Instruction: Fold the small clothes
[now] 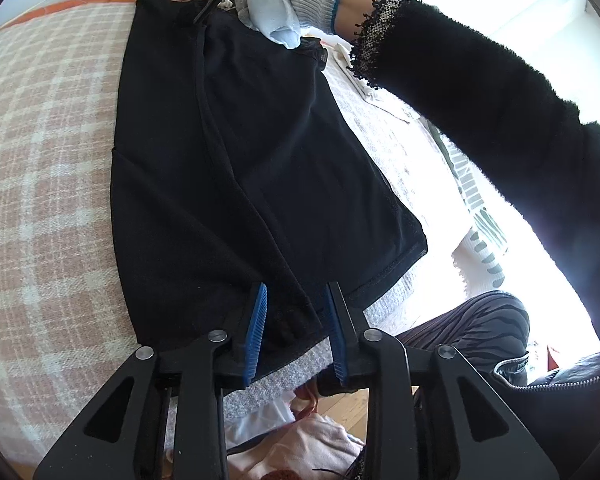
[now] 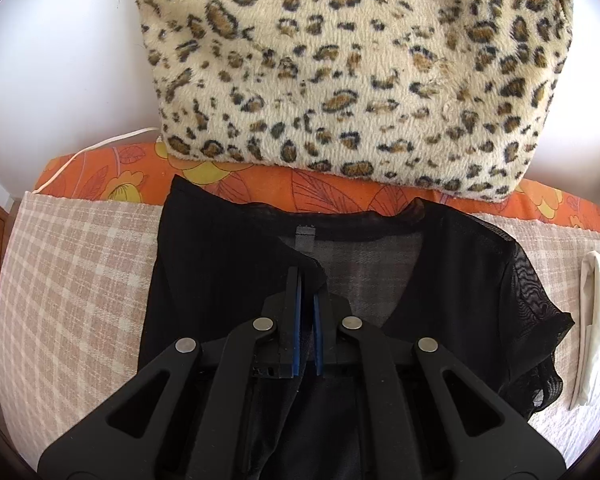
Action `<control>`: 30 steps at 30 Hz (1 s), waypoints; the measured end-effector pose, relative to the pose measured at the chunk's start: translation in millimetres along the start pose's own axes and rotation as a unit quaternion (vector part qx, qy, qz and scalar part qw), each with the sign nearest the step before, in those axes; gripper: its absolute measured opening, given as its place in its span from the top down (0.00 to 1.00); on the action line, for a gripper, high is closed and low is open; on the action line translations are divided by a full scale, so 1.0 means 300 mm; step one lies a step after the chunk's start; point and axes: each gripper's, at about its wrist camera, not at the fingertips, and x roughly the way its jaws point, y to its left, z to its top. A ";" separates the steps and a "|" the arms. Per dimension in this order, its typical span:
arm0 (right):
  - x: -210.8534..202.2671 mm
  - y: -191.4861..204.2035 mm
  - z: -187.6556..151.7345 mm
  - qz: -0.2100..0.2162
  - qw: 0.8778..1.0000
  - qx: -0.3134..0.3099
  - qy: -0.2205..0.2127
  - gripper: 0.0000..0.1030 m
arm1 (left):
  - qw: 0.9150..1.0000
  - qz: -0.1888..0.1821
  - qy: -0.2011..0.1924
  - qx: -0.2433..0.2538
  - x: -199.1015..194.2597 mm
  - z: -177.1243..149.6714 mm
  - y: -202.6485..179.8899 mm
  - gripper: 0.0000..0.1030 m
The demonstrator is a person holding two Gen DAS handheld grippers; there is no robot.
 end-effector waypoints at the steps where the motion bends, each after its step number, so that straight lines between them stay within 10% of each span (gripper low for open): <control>1: -0.002 -0.011 -0.001 0.001 1.000 0.008 0.003 0.87 | 1.000 -0.002 -0.001 0.004 -0.008 -0.004 -0.004 0.72; 5: -0.060 -0.038 -0.014 -0.009 1.000 0.006 -0.012 0.53 | 1.000 -0.006 -0.021 0.011 -0.069 -0.030 -0.001 0.68; 15: -0.343 -0.083 -0.112 0.026 0.998 -0.002 -0.052 0.53 | 0.991 0.013 -0.037 -0.129 -0.144 -0.109 0.229 0.68; 23: -0.500 -0.112 -0.391 0.136 0.990 -0.002 -0.023 0.53 | 0.990 -0.003 -0.009 -0.141 -0.084 -0.132 0.215 0.71; 30: -0.475 -0.052 -0.596 0.155 0.987 -0.024 0.014 0.53 | 0.989 -0.003 -0.022 -0.146 -0.081 -0.136 0.220 0.96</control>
